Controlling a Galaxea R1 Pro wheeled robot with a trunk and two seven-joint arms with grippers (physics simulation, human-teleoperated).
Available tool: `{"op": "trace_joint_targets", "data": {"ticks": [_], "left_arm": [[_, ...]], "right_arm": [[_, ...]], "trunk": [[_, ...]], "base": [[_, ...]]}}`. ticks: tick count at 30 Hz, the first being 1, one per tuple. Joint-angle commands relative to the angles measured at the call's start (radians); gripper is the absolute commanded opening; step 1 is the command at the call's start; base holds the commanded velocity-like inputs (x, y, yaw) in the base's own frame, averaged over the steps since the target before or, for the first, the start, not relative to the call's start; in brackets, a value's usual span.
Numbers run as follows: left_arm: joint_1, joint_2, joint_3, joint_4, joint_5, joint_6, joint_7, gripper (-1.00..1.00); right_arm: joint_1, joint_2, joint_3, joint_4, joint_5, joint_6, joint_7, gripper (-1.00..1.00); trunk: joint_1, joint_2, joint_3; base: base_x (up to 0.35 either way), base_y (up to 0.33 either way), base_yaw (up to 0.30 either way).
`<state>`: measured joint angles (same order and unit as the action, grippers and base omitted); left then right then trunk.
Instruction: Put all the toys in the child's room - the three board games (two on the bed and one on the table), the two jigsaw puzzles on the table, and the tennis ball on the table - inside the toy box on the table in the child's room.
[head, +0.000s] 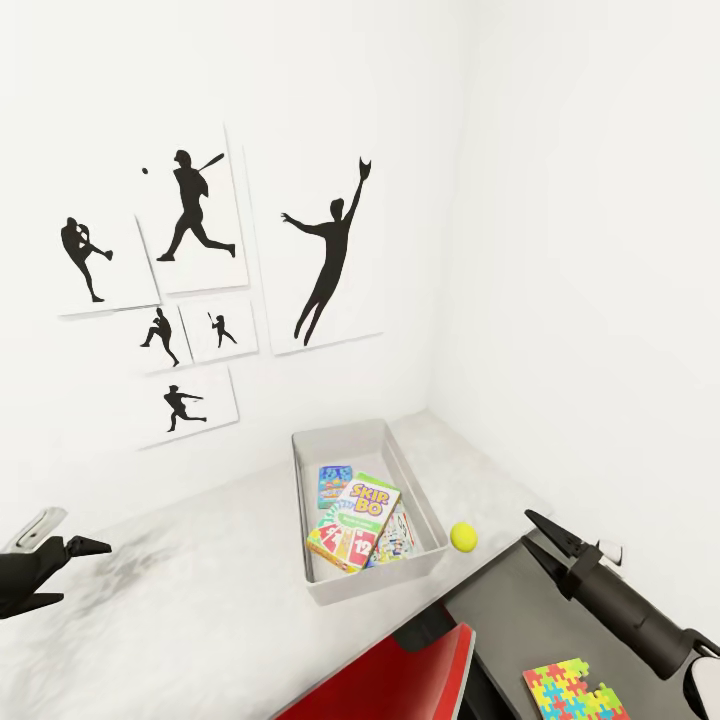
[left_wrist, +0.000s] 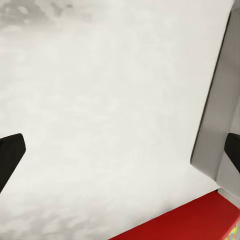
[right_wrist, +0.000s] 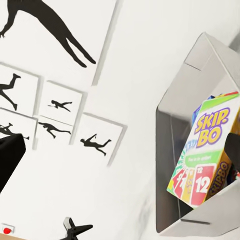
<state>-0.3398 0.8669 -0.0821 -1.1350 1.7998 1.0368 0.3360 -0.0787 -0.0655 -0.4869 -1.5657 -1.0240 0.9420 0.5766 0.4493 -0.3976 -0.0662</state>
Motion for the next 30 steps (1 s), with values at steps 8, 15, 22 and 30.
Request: {"op": "trace_joint_targets", "data": {"ticks": [8,15,22,30], "left_arm": [[-0.002,0.000,-0.004,0.000,0.010,0.000,0.009,1.00],[-0.002,0.001,-0.003,0.000,0.010,0.000,0.009,1.00],[-0.002,0.011,-0.002,0.000,0.010,0.005,0.008,1.00],[-0.001,0.020,-0.010,0.000,0.009,0.010,0.008,1.00]], "right_arm": [[-0.001,0.001,-0.002,0.002,0.002,0.004,0.002,1.00],[-0.001,0.002,-0.001,0.004,0.002,0.000,0.002,1.00],[-0.001,0.003,-0.002,0.004,0.000,-0.002,0.009,1.00],[-0.001,0.002,-0.002,0.004,-0.003,0.000,0.010,1.00]], "trunk": [[0.001,-0.002,-0.002],[0.001,-0.002,-0.002],[0.001,-0.002,-0.002],[0.001,-0.002,-0.002]], "base": [[-0.028,0.000,0.000],[-0.005,0.000,0.000],[0.000,0.086,0.000],[0.000,0.020,-0.013]]}}
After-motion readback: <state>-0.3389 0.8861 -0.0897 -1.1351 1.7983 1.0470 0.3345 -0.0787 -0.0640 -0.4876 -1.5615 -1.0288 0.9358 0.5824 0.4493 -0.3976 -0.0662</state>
